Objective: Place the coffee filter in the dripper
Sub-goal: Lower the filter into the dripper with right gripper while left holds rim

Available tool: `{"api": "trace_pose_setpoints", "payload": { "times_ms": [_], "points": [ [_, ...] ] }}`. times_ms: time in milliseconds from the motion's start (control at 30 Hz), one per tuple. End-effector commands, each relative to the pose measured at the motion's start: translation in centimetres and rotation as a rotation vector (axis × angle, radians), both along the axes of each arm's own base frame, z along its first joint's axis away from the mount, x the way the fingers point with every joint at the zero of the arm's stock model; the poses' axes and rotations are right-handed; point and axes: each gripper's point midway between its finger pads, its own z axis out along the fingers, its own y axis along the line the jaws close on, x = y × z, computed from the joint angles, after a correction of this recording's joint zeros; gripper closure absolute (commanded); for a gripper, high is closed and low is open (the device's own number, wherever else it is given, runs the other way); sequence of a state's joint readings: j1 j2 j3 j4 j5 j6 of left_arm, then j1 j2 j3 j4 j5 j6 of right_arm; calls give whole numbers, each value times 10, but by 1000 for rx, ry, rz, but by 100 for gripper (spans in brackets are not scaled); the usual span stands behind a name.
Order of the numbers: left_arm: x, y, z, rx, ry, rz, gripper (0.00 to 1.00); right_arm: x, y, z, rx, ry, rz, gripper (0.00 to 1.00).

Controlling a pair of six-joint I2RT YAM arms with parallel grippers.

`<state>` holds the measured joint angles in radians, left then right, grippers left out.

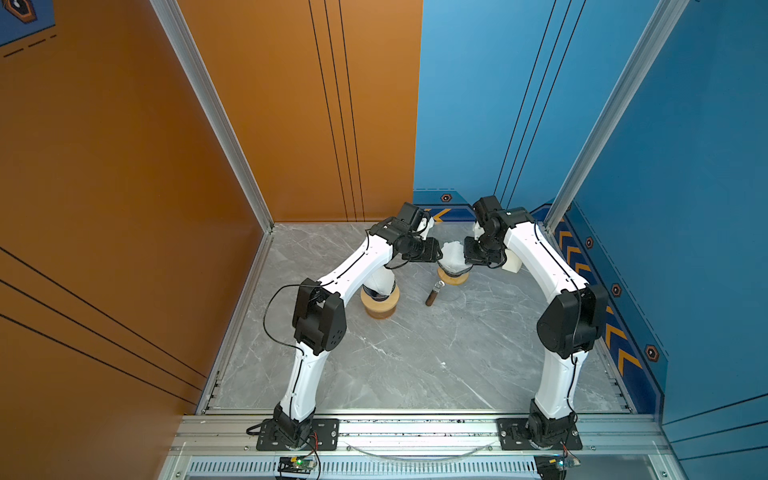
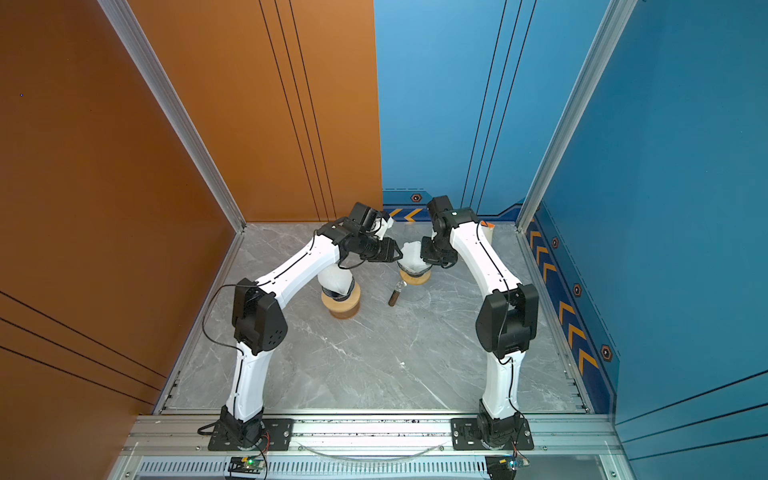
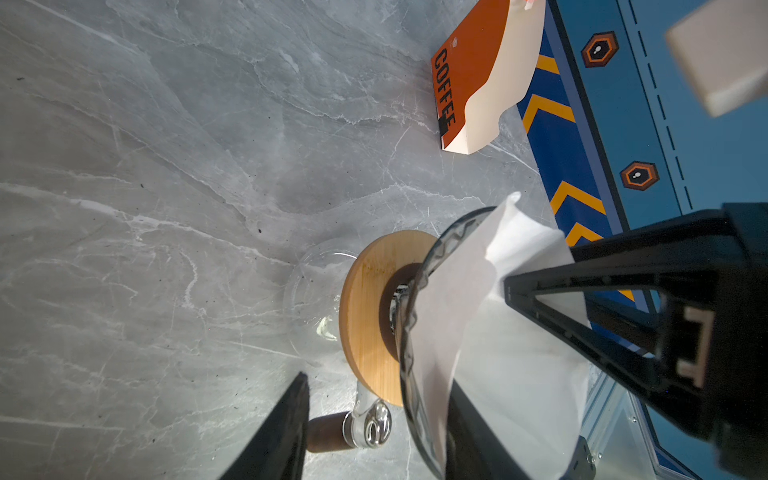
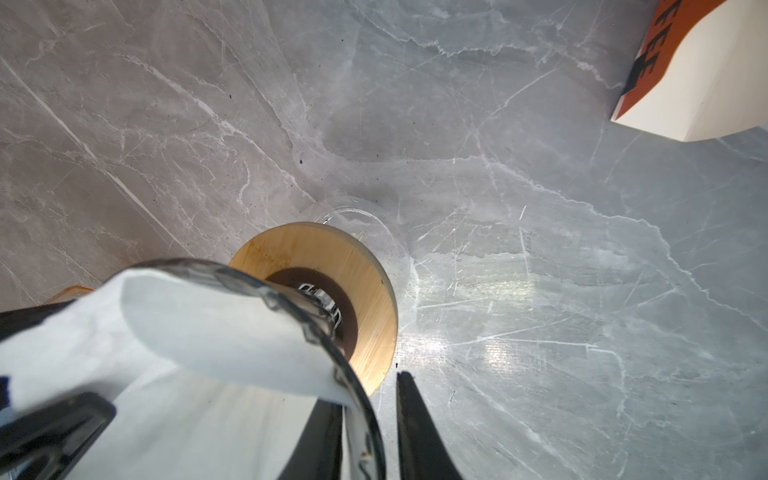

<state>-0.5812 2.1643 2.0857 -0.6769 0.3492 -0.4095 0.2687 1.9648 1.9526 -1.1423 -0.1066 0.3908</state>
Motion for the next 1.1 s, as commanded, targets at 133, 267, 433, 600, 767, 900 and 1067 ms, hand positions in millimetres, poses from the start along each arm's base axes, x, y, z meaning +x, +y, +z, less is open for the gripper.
{"api": "trace_pose_setpoints", "payload": {
  "times_ms": [133,267,433,600,767,900,1067],
  "points": [
    [0,2,-14,6,40,-2,50,-1,9,29,64,-88,17,70],
    [0,2,-14,2,45,1,50,1,12,28,60,-95,29,64],
    [0,2,-11,1,41,-1,50,0,5,12,33,-56,-1,64],
    [-2,3,-11,7,42,-5,50,1,-3,4,12,-40,-21,64],
    [-3,4,-5,2,34,0,50,0,-2,3,26,-33,-23,63],
    [-4,5,8,-8,13,1,47,0,4,14,67,-51,-8,62],
    [-5,8,29,-20,-30,11,42,0,6,36,67,-110,4,54]
  ]
}}
